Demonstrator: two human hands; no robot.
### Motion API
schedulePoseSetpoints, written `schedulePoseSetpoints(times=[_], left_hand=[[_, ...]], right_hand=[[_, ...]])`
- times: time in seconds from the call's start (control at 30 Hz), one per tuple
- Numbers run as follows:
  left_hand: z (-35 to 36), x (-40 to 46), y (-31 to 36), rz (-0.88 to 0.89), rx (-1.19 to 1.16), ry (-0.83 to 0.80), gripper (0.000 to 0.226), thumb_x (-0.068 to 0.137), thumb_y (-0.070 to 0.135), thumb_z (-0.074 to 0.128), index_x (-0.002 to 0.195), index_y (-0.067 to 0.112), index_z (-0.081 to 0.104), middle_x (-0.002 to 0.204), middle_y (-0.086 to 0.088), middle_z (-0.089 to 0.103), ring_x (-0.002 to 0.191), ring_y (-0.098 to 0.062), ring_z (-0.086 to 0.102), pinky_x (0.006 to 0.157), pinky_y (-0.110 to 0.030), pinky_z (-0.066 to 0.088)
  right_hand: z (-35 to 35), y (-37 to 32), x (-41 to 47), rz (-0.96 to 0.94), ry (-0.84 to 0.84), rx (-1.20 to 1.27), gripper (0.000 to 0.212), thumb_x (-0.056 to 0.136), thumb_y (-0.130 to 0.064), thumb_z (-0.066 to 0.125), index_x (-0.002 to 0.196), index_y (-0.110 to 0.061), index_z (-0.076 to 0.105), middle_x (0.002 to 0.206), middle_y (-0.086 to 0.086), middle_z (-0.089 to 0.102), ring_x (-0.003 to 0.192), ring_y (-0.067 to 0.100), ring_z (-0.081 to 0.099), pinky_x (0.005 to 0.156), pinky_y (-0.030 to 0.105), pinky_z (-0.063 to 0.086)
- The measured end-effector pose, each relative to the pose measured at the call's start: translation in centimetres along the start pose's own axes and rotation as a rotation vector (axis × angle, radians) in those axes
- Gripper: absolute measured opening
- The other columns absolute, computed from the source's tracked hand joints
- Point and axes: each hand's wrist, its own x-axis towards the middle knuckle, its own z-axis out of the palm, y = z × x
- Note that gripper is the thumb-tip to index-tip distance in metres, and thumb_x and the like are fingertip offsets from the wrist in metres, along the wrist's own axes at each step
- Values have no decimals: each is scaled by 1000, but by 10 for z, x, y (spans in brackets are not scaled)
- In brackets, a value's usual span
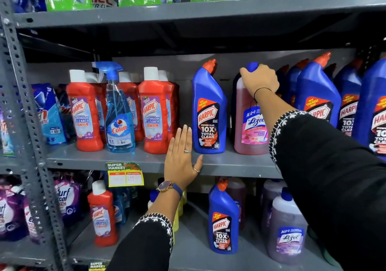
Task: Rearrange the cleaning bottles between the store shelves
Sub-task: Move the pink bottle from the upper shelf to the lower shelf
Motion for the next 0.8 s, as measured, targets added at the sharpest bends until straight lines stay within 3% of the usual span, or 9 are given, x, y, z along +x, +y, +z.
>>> schedulePoseSetpoints(times=[0.13, 0.27, 0.4, 0.5, 0.57, 0.67, 0.8], left_hand=[[0, 0, 1, -7, 23, -4, 74, 89, 43, 39, 147, 3, 19, 154, -11, 15, 143, -23, 12, 117, -32, 2], [0, -2, 0, 2, 24, 5, 72, 88, 40, 39, 148, 3, 19, 154, -11, 17, 143, -22, 12, 117, -32, 3], [-1, -2, 0, 9, -26, 15, 68, 84, 21, 40, 147, 2, 22, 154, -11, 21, 143, -20, 11, 117, -31, 2], [-1, -1, -1, -5, -61, 15, 73, 78, 7, 45, 147, 1, 22, 154, -11, 20, 143, -18, 9, 117, -31, 1], [-2, -1, -1, 3, -79, 20, 75, 76, 3, 48, 147, 0, 22, 154, -11, 20, 144, -19, 8, 117, -31, 1], [-4, -3, -4, 40, -89, 6, 81, 72, -5, 54, 146, -1, 24, 154, -14, 22, 143, -22, 11, 117, -29, -2], [-3, -4, -7, 64, -48, -5, 80, 71, -3, 52, 146, 1, 24, 152, -15, 25, 142, -24, 16, 116, -28, -2]], right_hand=[[-8, 1, 0, 12, -11, 80, 48, 74, -51, 54, 102, -13, 65, 109, 14, 67, 102, 36, 60, 77, 34, 43], [-24, 11, 2, 16, -41, 277, 41, 66, -51, 51, 83, -18, 66, 93, 9, 67, 88, 28, 58, 75, 30, 42], [-41, 20, -8, 84, -40, 553, 24, 63, -45, 56, 63, -22, 60, 75, -1, 59, 76, 19, 54, 68, 26, 42], [-52, 23, -22, 163, -64, 790, 18, 58, -39, 56, 61, -23, 61, 70, -5, 59, 69, 13, 55, 62, 22, 43], [-58, 23, -34, 198, -109, 893, 16, 58, -36, 55, 60, -22, 62, 69, -3, 59, 65, 12, 55, 60, 20, 42], [-58, 25, -56, 250, -218, 1020, 16, 60, -33, 55, 51, -21, 60, 77, 8, 61, 72, 21, 56, 68, 28, 44], [-44, 45, -100, 256, -289, 1076, 19, 67, -25, 50, 53, -15, 57, 70, 13, 58, 64, 24, 53, 70, 33, 44]])
